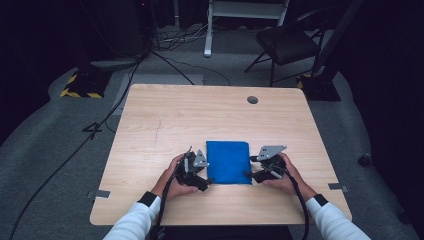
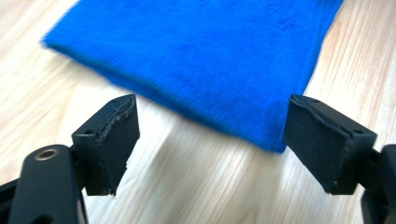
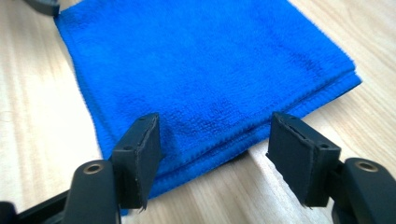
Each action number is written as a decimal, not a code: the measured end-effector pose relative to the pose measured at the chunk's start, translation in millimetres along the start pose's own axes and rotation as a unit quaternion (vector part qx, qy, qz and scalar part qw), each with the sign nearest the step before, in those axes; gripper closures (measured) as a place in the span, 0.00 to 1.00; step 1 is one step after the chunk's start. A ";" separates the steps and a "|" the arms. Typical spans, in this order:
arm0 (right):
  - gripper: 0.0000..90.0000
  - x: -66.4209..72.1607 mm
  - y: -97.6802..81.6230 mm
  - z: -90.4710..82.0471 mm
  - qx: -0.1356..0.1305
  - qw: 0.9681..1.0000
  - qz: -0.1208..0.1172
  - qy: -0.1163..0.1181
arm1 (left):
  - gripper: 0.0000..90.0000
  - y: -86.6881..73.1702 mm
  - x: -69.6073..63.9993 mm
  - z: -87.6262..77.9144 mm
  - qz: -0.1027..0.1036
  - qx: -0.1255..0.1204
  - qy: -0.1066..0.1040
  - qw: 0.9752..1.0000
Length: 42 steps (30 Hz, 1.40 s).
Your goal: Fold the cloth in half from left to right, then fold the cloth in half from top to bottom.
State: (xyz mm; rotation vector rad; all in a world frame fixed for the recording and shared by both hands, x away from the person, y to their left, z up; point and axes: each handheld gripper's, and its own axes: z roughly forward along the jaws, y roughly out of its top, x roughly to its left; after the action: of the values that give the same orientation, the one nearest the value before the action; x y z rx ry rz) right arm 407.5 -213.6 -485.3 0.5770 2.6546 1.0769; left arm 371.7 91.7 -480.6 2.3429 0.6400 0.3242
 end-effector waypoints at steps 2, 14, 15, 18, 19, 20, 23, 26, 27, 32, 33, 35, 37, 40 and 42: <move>0.39 0.5 -0.1 -5.0 -0.005 1.000 -0.001 -0.005 | 0.21 -4.0 2.2 -7.5 -0.002 -0.004 0.005 1.000; 0.37 -4.4 -7.3 -34.6 -0.019 0.999 0.008 -0.038 | 0.21 -28.3 8.1 -35.0 0.006 0.005 0.028 1.000; 0.36 -4.2 -10.7 -38.6 -0.018 0.999 0.007 -0.044 | 0.21 -30.5 7.8 -36.6 0.005 0.007 0.034 0.999; 0.36 -4.8 -15.7 -43.5 -0.016 0.999 0.010 -0.048 | 0.21 -38.5 6.6 -43.0 0.001 0.009 0.047 0.999; 0.35 -5.4 -21.2 -48.6 -0.015 0.998 0.015 -0.057 | 0.21 -42.1 5.6 -46.0 0.000 0.012 0.053 0.999; 0.35 -5.4 -21.2 -48.6 -0.015 0.998 0.015 -0.057 | 0.21 -42.1 5.6 -46.0 0.000 0.012 0.053 0.999; 0.34 -8.1 -32.7 -59.6 -0.016 0.997 0.024 -0.071 | 0.21 -51.8 4.1 -56.2 0.000 0.012 0.069 0.998; 0.34 -9.9 -39.1 -65.8 -0.015 0.996 0.028 -0.079 | 0.21 -56.7 5.5 -60.8 -0.003 0.015 0.076 0.997; 0.33 -11.3 -45.1 -70.6 -0.014 0.996 0.035 -0.082 | 0.21 -59.8 6.8 -63.0 -0.008 0.015 0.079 0.997; 0.32 -14.2 -55.9 -79.3 -0.010 0.994 0.045 -0.100 | 0.21 -72.4 9.7 -72.0 -0.014 0.022 0.092 0.995; 0.32 -14.9 -59.0 -81.7 -0.010 0.993 0.050 -0.103 | 0.21 -75.4 10.6 -73.9 -0.015 0.022 0.092 0.995; 0.32 -17.4 -66.9 -87.0 -0.009 0.992 0.062 -0.108 | 0.20 -81.7 13.2 -78.2 -0.022 0.023 0.093 0.995; 0.30 -19.7 -76.9 -92.7 -0.001 0.990 0.070 -0.122 | 0.20 -91.2 18.4 -86.0 -0.033 0.014 0.104 0.994; 0.29 -22.7 -89.6 -100.0 0.001 0.988 0.083 -0.131 | 0.20 -99.1 22.5 -90.4 -0.041 0.014 0.109 0.993; 0.29 -24.5 -96.5 -104.0 0.001 0.986 0.095 -0.135 | 0.20 -108.5 25.8 -92.5 -0.050 0.024 0.109 0.992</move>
State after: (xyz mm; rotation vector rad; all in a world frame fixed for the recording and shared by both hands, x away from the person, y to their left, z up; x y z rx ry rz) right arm 367.5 -351.8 -478.4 0.9230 2.4024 0.9660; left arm 318.6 226.5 -483.6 2.3293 0.8746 0.5309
